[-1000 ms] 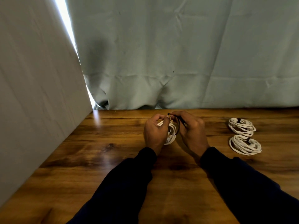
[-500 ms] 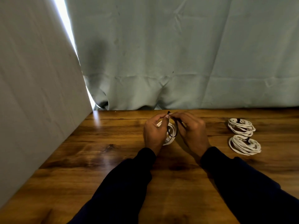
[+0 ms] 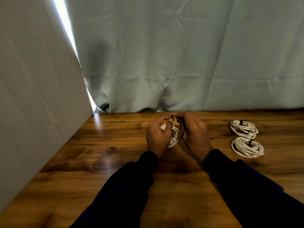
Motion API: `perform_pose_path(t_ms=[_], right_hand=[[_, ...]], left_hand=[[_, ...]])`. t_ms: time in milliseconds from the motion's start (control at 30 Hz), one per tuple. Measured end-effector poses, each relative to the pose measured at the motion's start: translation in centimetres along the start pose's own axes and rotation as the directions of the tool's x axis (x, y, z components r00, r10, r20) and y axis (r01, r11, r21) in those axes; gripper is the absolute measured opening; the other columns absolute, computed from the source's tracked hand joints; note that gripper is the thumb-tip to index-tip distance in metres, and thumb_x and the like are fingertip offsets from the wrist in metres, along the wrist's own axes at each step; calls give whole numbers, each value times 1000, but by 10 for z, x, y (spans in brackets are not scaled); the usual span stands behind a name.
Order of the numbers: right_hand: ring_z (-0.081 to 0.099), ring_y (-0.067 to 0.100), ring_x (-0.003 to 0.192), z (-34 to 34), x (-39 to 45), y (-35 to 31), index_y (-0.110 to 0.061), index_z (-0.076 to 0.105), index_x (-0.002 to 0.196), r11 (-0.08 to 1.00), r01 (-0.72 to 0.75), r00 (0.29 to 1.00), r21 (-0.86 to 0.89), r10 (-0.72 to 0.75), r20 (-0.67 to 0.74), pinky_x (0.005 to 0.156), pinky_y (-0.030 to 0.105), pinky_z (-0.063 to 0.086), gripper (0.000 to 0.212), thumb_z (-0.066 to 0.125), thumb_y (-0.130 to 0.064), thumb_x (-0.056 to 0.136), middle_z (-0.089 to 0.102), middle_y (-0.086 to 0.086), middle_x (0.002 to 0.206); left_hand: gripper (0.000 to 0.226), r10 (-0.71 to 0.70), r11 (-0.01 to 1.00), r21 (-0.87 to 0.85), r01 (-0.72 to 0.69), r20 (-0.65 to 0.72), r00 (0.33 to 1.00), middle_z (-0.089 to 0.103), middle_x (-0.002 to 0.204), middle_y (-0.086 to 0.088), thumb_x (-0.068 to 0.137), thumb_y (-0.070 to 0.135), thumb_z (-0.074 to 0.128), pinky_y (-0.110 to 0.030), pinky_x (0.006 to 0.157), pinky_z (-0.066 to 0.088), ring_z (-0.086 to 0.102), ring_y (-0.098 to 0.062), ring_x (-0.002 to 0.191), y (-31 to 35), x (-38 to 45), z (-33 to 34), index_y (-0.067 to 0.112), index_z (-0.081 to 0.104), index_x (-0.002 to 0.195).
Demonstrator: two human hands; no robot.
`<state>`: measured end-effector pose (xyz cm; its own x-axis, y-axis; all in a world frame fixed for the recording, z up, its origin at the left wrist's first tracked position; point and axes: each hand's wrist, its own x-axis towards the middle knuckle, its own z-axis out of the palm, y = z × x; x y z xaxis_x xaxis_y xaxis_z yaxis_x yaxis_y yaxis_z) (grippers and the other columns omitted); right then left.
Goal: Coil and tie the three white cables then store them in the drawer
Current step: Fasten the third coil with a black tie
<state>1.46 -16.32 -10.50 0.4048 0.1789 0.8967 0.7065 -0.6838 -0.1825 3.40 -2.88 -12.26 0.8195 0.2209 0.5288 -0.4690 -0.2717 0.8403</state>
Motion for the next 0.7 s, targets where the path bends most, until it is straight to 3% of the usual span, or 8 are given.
perform_pose_path(t_ms=[67, 200, 333, 567, 633, 700], right_hand=[[64, 21, 87, 0, -2, -3, -2, 67, 105, 999, 38, 999, -5, -38, 29, 72, 37, 54, 15, 70, -6, 91, 68, 9, 100], [65, 24, 82, 0, 0, -4, -3, 63, 105, 999, -40, 998, -15, 39, -53, 66, 39, 55, 13, 62, -13, 95, 68, 11, 98], [67, 24, 85, 1, -2, 0, -1, 66, 103, 1000, -3, 1000, -1, 3, 0, 70, 42, 56, 13, 69, -1, 91, 69, 13, 99], [66, 17, 95, -2, 1, 3, -4, 73, 112, 998, -39, 999, 58, 40, -31, 82, 30, 56, 21, 70, -10, 93, 69, 9, 106], [64, 11, 92, -3, 2, 2, -8, 70, 121, 994, -97, 995, 57, 97, 3, 81, 23, 55, 29, 70, -12, 93, 68, 5, 108], [63, 6, 90, -2, 3, 1, -12, 69, 121, 974, -213, 977, 75, 212, 27, 80, 23, 57, 29, 70, -14, 92, 67, -1, 109]], left_hand=[[31, 9, 1000, 27, -9, 7, 1000, 76, 95, 10, 87, 45, 57, -42, 78, 59, 71, -10, 91, -1, 1, -1, 25, 75, 103], [28, 29, 999, 27, -30, 16, 999, 75, 93, 9, 89, 42, 58, -42, 77, 59, 70, -9, 89, 3, -2, 0, 25, 75, 103], [26, 61, 997, 50, -62, 22, 998, 75, 94, 10, 90, 39, 56, -41, 76, 58, 70, -8, 89, 3, -3, -1, 25, 74, 102], [23, 46, 998, 49, -48, 26, 999, 75, 89, 7, 90, 38, 58, -40, 72, 58, 71, -13, 83, 6, -2, -2, 25, 75, 100], [18, -7, 1000, -7, 7, 35, 999, 75, 85, 5, 92, 35, 61, -41, 69, 59, 72, -15, 79, 3, 0, -2, 24, 74, 96], [12, -59, 995, -72, 62, 46, 997, 75, 82, 1, 95, 25, 64, -33, 66, 57, 71, -13, 75, 4, 0, -3, 18, 74, 94]])
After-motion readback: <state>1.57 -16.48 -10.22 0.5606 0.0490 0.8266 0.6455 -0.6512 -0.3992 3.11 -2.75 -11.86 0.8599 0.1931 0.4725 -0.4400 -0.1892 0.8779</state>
